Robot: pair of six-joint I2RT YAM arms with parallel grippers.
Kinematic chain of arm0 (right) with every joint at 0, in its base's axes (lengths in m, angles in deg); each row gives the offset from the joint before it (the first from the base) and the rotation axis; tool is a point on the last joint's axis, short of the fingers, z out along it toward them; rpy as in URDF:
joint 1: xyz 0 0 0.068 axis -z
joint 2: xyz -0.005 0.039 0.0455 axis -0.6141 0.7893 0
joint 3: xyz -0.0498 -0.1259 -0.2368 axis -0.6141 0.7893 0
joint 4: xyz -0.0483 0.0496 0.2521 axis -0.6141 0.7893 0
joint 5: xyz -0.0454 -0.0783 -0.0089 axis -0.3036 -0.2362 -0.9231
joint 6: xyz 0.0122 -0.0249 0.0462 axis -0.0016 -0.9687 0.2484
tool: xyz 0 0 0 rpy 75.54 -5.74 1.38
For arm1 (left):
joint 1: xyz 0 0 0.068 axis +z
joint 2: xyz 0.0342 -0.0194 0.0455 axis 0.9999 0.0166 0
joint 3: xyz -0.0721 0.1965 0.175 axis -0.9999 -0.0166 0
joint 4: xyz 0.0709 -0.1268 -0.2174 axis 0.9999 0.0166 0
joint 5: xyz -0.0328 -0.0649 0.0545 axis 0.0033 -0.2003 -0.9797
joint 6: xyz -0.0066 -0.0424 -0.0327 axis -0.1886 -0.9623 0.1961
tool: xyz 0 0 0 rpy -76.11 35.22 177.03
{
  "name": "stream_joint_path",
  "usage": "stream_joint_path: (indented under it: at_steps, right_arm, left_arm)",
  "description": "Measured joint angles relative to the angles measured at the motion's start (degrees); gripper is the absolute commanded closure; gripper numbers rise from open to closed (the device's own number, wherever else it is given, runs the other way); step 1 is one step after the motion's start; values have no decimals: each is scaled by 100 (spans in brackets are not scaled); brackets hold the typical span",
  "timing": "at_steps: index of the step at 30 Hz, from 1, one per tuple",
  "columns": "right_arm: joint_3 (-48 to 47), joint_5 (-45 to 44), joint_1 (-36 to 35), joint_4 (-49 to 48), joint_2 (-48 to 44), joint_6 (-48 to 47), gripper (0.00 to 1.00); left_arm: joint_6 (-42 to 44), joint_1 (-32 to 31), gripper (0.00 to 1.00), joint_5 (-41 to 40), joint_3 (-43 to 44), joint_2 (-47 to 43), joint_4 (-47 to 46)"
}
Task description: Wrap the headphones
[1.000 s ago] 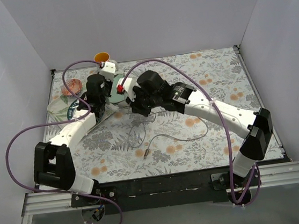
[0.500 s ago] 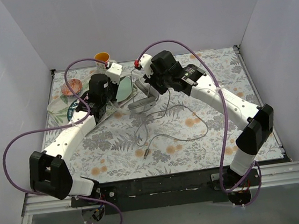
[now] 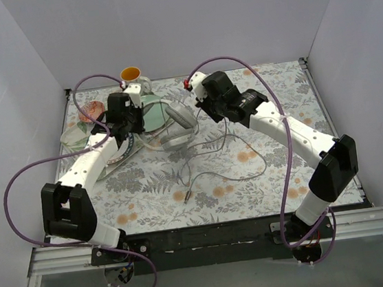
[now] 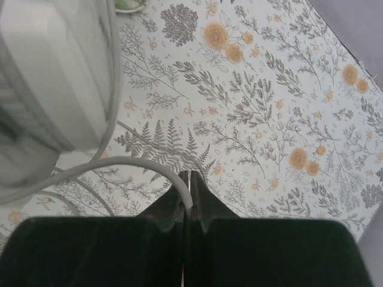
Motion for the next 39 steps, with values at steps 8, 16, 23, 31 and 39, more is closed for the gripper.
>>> stream_joint_path:
  at_steps: [8, 16, 23, 31, 39]
  right_arm:
    - [544, 774, -597, -629, -577, 120, 99]
    - [1707, 1722, -1609, -1534, -693, 214, 99]
    - [1871, 1963, -1814, -1963, -531, 299, 99]
    - [2072, 1154, -1648, -1836, -785, 249, 99]
    - [1480, 645, -1567, -1113, -1810, -225, 99]
  left_arm:
    - [-1086, 1300, 95, 758, 1008, 789, -197]
    - [-2118, 2050, 96, 1672, 2120, 1521, -140]
    - [-2983, 2691, 96, 2494, 2927, 1991, -15]
    - [-2837, 2852, 96, 2507, 2933, 1805, 2]
    - [-1932, 2697, 96, 1910, 2559, 1412, -251]
